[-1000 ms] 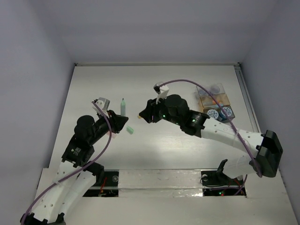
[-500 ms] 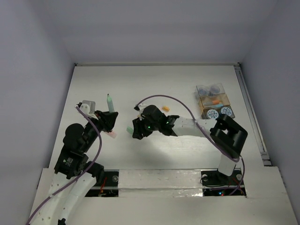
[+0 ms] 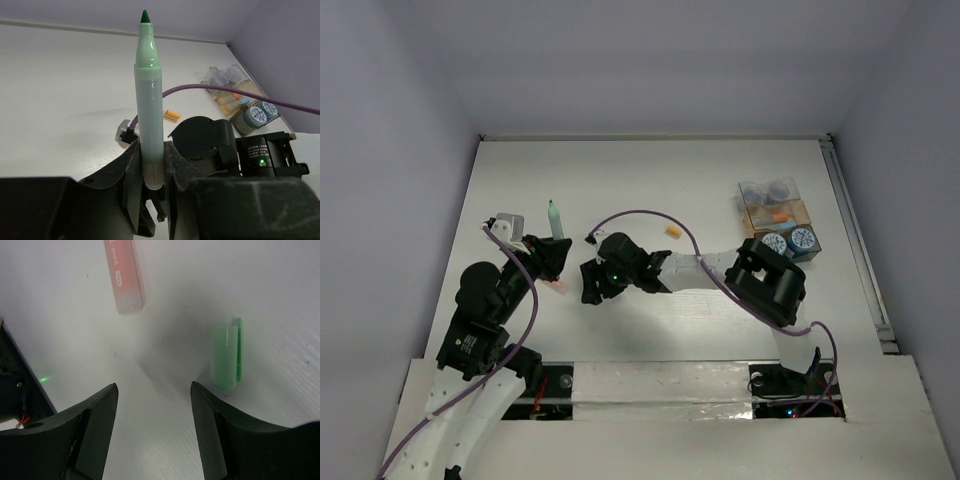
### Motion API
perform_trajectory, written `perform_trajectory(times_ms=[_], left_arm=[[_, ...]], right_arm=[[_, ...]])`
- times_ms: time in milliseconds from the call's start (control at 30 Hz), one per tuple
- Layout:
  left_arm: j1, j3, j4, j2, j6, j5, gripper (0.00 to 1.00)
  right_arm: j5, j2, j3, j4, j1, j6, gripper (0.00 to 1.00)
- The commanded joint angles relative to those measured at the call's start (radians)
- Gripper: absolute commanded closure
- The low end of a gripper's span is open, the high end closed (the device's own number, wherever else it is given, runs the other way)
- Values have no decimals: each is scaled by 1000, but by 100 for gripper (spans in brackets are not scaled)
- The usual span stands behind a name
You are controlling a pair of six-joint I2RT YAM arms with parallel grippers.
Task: Sort the stationery into containers
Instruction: Move the pen cap to the center of the board.
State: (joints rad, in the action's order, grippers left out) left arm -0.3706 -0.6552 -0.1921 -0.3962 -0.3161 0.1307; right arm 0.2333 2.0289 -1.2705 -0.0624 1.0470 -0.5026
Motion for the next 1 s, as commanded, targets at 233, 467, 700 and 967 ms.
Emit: perform_trajectory(times_ms=[233,467,700,967], left_arm=[[7,-21,34,-3,0,17,100],[7,-21,36,-1,0,20,100],[7,-21,36,0,2,20,100],[7,-20,39,-1,2,23,100]], right_arm=[[-215,45,-116,59,1,-7,34],[-331,83,-210,193,1,16,31],[-380,108,-260,298,1,24,29],[-419,142,-303,306,-8,29,20]])
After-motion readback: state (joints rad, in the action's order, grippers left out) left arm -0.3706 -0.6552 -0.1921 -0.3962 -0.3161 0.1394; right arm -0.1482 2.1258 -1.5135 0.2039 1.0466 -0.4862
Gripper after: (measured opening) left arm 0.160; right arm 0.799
